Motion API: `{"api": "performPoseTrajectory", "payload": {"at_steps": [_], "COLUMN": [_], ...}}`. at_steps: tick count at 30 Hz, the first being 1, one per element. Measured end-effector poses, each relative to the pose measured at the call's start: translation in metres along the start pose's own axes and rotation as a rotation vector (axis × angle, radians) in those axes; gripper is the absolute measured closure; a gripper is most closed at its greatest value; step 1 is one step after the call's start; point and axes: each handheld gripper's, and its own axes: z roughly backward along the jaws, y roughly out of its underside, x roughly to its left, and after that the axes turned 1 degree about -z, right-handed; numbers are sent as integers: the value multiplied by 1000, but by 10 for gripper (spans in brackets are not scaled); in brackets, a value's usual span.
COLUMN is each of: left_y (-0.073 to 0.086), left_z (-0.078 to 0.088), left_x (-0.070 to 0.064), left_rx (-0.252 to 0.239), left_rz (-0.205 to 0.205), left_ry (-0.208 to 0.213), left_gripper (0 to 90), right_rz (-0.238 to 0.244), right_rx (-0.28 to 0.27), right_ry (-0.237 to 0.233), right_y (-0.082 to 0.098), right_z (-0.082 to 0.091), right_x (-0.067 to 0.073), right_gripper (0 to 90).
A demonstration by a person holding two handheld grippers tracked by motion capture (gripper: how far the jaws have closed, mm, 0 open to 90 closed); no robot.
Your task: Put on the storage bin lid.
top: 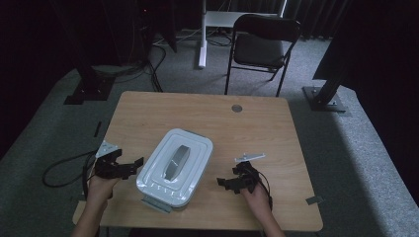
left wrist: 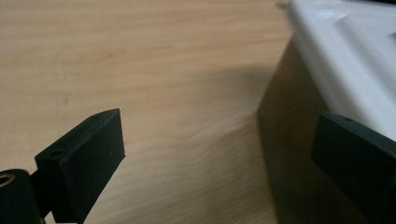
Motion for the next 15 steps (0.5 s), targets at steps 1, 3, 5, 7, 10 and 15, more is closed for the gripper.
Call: {"api": "performPoseTrajectory", "payload": {"at_steps": [1, 3, 5, 7, 10, 15], "left_y": [6, 10, 17, 22, 25, 28], "left_z": [-6, -11, -20, -25, -30, -35], "left_x": [3, 5, 6, 4, -1, -9], "left_rx": [27, 49, 80, 94, 106, 109], "left_rz": [-1, -2, 2, 1, -9, -11], "left_ry": [-9, -7, -13, -15, -1, 43], "left_gripper": [40, 40, 40, 39, 39, 44], "right_rz": [3, 8, 7, 8, 11, 26], "right_rx": [3, 4, 5, 8, 8, 10], "right_ry": [-4, -5, -5, -8, -12, -19], "right_y": [0, -1, -1, -1, -1, -3], "right_z": [-1, -2, -2, -3, -4, -5], "right_x": [1, 2, 3, 4, 5, 11], "right_gripper": [135, 135, 135, 135, 135, 135]}}
